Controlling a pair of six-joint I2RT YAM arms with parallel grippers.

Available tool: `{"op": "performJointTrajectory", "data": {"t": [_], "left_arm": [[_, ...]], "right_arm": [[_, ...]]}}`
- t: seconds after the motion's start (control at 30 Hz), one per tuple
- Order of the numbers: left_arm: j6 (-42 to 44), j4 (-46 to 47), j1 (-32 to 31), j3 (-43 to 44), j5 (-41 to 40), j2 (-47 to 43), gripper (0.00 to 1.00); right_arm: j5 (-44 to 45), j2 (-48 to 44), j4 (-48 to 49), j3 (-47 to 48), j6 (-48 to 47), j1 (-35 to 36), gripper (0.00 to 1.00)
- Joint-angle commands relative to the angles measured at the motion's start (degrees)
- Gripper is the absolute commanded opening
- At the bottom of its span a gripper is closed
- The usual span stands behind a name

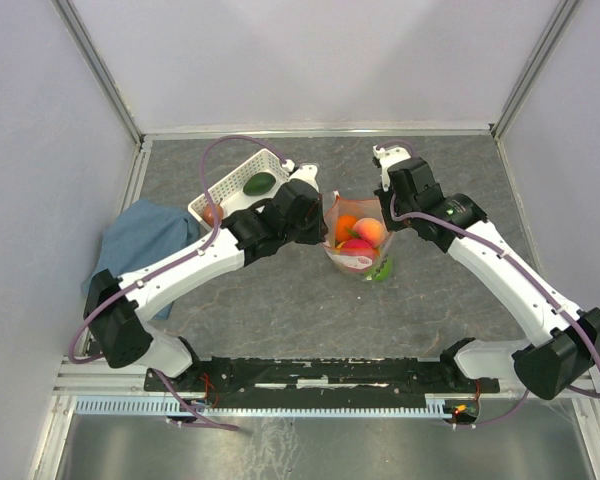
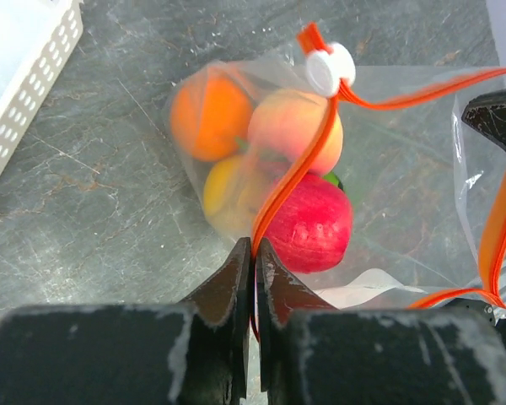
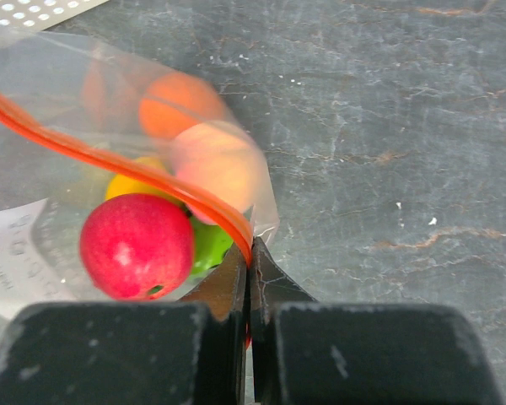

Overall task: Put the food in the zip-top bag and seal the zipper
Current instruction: Place the fake fruit in the zipper food storage bag.

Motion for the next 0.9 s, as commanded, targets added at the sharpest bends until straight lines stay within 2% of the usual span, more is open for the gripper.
{"op": "performJointTrajectory", "data": {"t": [0.0,0.2,0.4,0.73,0.87], "left_arm": [[0.89,1.56,0.29,0.39,-3.48,-2.46,0.11],[0.53,1.95,0.3,0.48,-2.61,-1.72,0.11],[0.28,2.2,0.36,0.87,-2.73,-1.67,0.23],[0.14,1.09,2.28,0.49,-4.16,-4.24,0.6],[0.57,-0.63,5.05,0.34,-4.34,-5.23,0.7]], "right_arm": [[5.14,-3.3,0.27,3.01,-1.45,0.04,0.02],[1.87,-5.85,3.37,1.85,-1.53,0.02,0.01],[0.67,-4.33,3.38,1.23,-0.5,0.04,0.01],[-1.43,-4.02,4.96,0.95,0.94,0.0,0.01],[-1.3,-3.82,5.07,0.67,1.06,0.05,0.01]]}}
